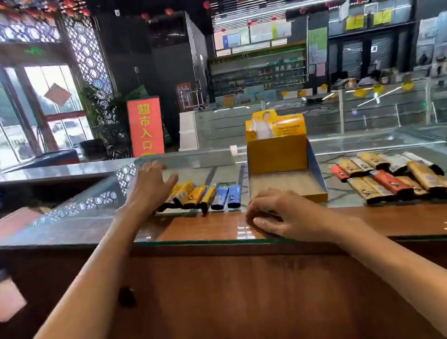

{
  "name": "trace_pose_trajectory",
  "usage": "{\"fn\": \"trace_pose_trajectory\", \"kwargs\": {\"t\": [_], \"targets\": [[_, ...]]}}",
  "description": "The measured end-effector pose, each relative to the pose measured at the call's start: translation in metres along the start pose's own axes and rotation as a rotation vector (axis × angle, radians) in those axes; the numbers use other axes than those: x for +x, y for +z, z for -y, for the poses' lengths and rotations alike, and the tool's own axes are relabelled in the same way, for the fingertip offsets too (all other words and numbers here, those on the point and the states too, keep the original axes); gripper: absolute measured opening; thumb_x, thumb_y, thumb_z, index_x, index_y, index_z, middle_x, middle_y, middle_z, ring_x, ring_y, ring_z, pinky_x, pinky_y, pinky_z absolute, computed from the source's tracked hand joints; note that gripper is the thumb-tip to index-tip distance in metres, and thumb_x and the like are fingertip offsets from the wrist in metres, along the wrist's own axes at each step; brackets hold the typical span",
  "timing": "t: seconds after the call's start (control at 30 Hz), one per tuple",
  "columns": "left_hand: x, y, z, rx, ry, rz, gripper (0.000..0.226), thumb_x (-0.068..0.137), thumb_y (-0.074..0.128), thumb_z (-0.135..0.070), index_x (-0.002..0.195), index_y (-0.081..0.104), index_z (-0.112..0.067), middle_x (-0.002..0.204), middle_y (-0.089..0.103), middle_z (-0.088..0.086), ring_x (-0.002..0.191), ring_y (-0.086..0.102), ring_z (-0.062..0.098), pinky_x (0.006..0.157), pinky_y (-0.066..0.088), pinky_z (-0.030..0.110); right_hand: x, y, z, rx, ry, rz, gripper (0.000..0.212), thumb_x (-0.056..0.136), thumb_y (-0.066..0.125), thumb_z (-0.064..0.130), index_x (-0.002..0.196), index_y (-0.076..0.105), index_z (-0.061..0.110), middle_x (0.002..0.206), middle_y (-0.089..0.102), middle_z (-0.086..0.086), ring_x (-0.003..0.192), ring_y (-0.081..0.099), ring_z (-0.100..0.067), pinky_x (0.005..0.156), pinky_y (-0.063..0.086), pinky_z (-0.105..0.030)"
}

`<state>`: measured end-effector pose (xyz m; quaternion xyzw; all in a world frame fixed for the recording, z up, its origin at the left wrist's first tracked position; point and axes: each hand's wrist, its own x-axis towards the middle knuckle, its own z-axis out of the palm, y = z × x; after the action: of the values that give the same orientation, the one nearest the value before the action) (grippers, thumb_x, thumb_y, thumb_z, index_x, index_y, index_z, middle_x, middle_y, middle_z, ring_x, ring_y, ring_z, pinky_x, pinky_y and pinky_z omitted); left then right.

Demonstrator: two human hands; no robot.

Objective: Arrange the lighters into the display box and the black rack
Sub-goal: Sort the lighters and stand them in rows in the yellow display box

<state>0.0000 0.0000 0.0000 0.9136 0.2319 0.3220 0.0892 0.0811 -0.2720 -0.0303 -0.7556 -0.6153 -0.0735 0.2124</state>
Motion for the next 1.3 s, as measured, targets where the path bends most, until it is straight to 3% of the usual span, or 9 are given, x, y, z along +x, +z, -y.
{"fn": "trace_pose_trajectory", "kwargs": {"t": [0.13, 0.27, 0.33, 0.5, 0.8, 0.97, 1.1, 1.23, 1.3], "targets": [[0.005, 0.001, 0.021, 0.116, -0.16, 0.113, 0.045, 0.094, 0.05, -0.037, 0.117, 0.055, 0.001, 0.129, 0.053, 0.021, 0.114, 0.05, 0.032, 0.086, 0.041, 0.038, -0.001, 0.0, -0.004, -0.003, 0.004, -0.029, 0.024, 0.092, 0.058, 0.022, 0.113, 0.064, 0.015, 0.111, 0.06, 0.0, 0.1, 0.052, -0.009, 0.088, 0.043, -0.022], [0.015, 0.007, 0.039, 0.18, -0.239, 0.273, 0.051, 0.093, 0.046, -0.049, 0.064, 0.048, -0.007, 0.078, 0.059, 0.011, 0.067, 0.051, 0.02, 0.058, 0.038, 0.028, 0.001, 0.002, -0.005, 0.016, -0.016, -0.05, 0.022, 0.091, 0.06, 0.022, 0.111, 0.065, 0.016, 0.11, 0.061, 0.002, 0.097, 0.052, -0.005, 0.085, 0.043, -0.016], [0.019, 0.006, 0.04, 0.189, -0.263, 0.316, 0.055, 0.091, 0.048, -0.053, 0.057, 0.045, -0.011, 0.063, 0.052, 0.004, 0.057, 0.048, 0.016, 0.052, 0.037, 0.026, 0.001, 0.001, -0.005, 0.019, -0.013, -0.045, 0.022, 0.09, 0.061, 0.021, 0.112, 0.065, 0.017, 0.11, 0.062, 0.002, 0.098, 0.054, -0.007, 0.086, 0.045, -0.02], [0.033, -0.003, 0.044, 0.217, -0.295, 0.507, 0.064, 0.088, 0.051, -0.055, 0.101, 0.061, 0.006, 0.102, 0.064, 0.017, 0.101, 0.06, 0.034, 0.075, 0.045, 0.034, 0.0, 0.001, -0.005, 0.034, -0.015, -0.057, 0.022, 0.09, 0.061, 0.021, 0.111, 0.066, 0.017, 0.109, 0.062, 0.002, 0.098, 0.054, -0.007, 0.085, 0.044, -0.02], [0.043, -0.019, 0.037, 0.119, -0.451, 0.71, 0.061, 0.089, 0.057, -0.045, 0.129, 0.043, -0.001, 0.133, 0.048, 0.019, 0.12, 0.049, 0.032, 0.093, 0.049, 0.044, -0.002, 0.003, -0.009, 0.034, -0.022, -0.071, 0.022, 0.09, 0.06, 0.022, 0.112, 0.065, 0.019, 0.108, 0.062, 0.004, 0.099, 0.052, -0.005, 0.086, 0.046, -0.022], [0.038, -0.011, 0.045, 0.231, -0.341, 0.621, 0.066, 0.088, 0.052, -0.052, 0.124, 0.05, 0.004, 0.126, 0.054, 0.02, 0.111, 0.056, 0.033, 0.09, 0.051, 0.039, -0.001, 0.005, -0.008, 0.031, -0.029, -0.078, 0.022, 0.09, 0.06, 0.022, 0.112, 0.066, 0.019, 0.108, 0.062, 0.004, 0.098, 0.053, -0.006, 0.086, 0.046, -0.025], [0.03, -0.001, 0.046, 0.292, -0.254, 0.513, 0.068, 0.092, 0.04, -0.055, 0.115, 0.055, 0.008, 0.127, 0.054, 0.023, 0.113, 0.053, 0.033, 0.089, 0.041, 0.033, -0.001, 0.005, -0.006, 0.027, -0.027, -0.07, 0.024, 0.09, 0.06, 0.022, 0.113, 0.065, 0.018, 0.109, 0.062, 0.003, 0.1, 0.053, -0.007, 0.088, 0.047, -0.028], [0.035, -0.011, 0.059, 0.131, -0.335, 0.566, 0.067, 0.089, 0.044, -0.057, 0.096, 0.06, 0.008, 0.102, 0.059, 0.025, 0.097, 0.059, 0.035, 0.085, 0.047, 0.037, -0.002, 0.004, -0.006, 0.039, -0.029, -0.07, 0.024, 0.091, 0.059, 0.022, 0.114, 0.065, 0.017, 0.11, 0.062, 0.004, 0.101, 0.052, -0.007, 0.089, 0.046, -0.028], [0.036, -0.02, 0.064, 0.021, -0.394, 0.605, 0.054, 0.084, 0.06, -0.05, 0.079, 0.058, 0.004, 0.081, 0.054, 0.014, 0.073, 0.055, 0.025, 0.065, 0.05, 0.027, -0.002, 0.004, -0.006, 0.04, -0.025, -0.067, 0.025, 0.091, 0.059, 0.022, 0.115, 0.064, 0.017, 0.11, 0.062, 0.004, 0.101, 0.052, -0.008, 0.089, 0.046, -0.029]]}}
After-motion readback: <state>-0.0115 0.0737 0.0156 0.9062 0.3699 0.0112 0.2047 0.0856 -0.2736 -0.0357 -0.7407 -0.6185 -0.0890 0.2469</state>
